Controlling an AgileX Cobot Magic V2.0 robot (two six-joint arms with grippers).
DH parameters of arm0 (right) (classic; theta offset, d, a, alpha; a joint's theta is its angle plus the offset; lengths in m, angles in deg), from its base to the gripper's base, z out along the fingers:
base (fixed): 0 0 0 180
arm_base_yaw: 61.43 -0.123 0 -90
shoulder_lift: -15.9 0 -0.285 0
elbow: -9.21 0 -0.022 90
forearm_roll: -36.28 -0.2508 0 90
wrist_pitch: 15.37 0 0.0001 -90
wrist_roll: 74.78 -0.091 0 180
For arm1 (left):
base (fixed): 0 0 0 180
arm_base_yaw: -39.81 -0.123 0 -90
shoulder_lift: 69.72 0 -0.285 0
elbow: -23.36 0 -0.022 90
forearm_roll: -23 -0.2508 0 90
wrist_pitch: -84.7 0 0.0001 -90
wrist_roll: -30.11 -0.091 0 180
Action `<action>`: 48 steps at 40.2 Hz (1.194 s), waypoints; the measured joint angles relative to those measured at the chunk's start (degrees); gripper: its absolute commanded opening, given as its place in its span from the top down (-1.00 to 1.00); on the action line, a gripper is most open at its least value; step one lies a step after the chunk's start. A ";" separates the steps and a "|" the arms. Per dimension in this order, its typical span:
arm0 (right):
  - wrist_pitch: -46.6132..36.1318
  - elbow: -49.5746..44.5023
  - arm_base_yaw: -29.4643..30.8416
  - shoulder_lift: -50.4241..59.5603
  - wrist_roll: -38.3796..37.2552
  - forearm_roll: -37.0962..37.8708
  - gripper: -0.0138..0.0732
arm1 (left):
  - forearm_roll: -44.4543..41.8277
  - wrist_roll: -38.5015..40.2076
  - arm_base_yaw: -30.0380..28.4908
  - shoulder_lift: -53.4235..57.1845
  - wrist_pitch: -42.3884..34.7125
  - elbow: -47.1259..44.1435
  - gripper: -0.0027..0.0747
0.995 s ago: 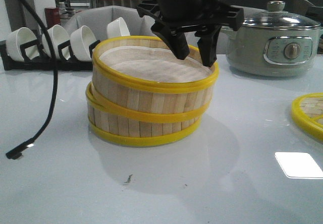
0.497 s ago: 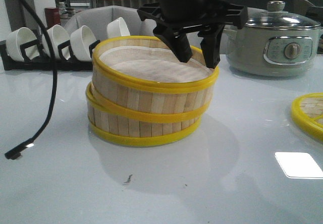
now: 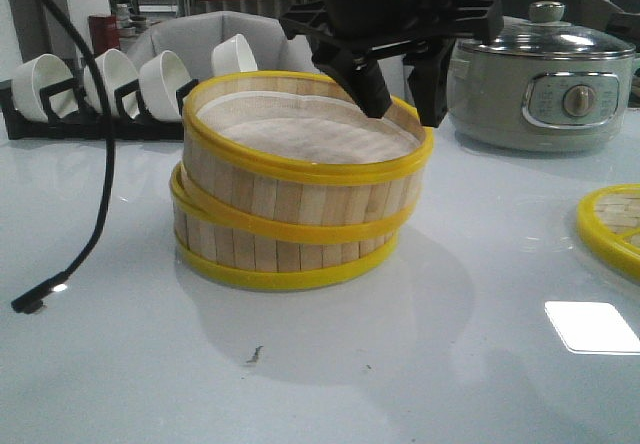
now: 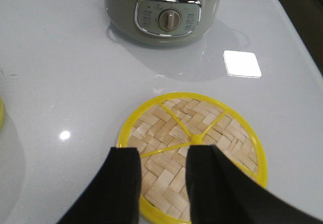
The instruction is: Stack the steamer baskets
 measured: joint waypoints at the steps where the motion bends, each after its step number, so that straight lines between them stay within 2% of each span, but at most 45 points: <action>1: 0.00 0.00 0.00 0.00 0.00 0.00 -0.11 | 0.00 0.00 0.00 0.00 0.00 0.45 -0.07; 9: 0.00 0.00 0.00 0.00 0.00 0.00 -0.11 | 0.00 0.00 0.00 0.00 1.04 2.53 -0.07; 34: 0.00 0.00 0.00 0.00 0.00 0.00 -0.11 | 0.11 0.00 3.11 -0.04 3.07 1.33 -0.07; 48: 0.00 0.00 0.00 0.00 0.00 0.00 -0.11 | 0.00 0.00 3.25 -4.95 5.21 1.31 -0.07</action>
